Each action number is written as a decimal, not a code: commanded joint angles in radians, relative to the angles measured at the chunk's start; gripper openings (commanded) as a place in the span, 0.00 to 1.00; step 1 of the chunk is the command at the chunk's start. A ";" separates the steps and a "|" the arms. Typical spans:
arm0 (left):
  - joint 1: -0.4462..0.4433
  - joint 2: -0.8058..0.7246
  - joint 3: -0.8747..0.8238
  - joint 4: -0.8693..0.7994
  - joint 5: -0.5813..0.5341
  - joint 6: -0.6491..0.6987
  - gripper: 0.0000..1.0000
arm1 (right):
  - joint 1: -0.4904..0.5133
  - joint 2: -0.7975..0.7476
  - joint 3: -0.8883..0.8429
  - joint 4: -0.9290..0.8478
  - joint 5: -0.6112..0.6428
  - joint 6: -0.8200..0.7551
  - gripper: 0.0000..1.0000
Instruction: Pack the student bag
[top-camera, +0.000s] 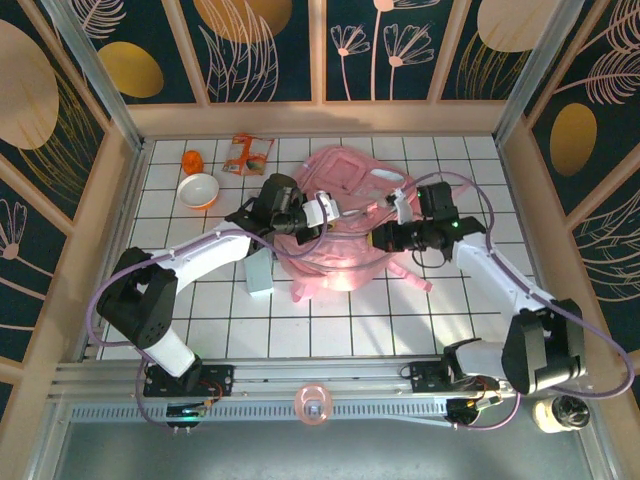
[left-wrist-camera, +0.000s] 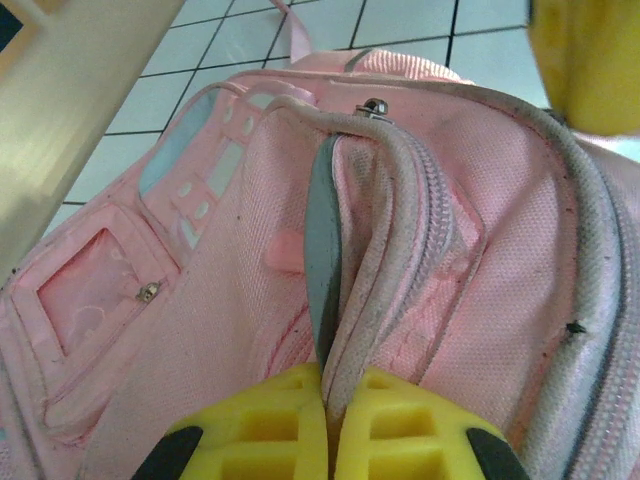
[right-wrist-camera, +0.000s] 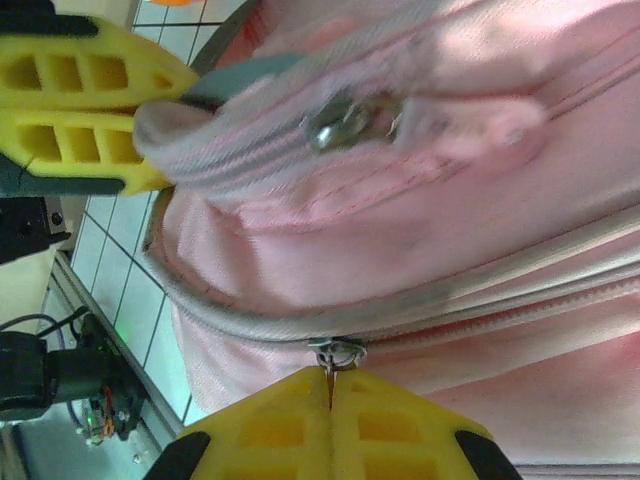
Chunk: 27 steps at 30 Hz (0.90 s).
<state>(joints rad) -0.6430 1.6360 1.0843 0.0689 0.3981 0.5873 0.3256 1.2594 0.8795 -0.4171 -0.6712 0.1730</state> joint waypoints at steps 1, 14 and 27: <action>-0.009 -0.045 -0.002 0.157 0.002 -0.126 0.00 | 0.051 -0.053 -0.083 0.144 0.048 0.146 0.00; -0.012 -0.080 -0.014 0.213 0.063 -0.206 0.00 | 0.107 -0.133 -0.240 0.346 0.196 0.245 0.20; -0.060 -0.146 -0.040 0.211 -0.163 -0.408 0.00 | 0.079 -0.191 -0.168 0.195 0.339 0.184 0.00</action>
<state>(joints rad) -0.6979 1.5913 1.0439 0.1390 0.3073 0.3077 0.4435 1.0748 0.6724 -0.1528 -0.3923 0.3996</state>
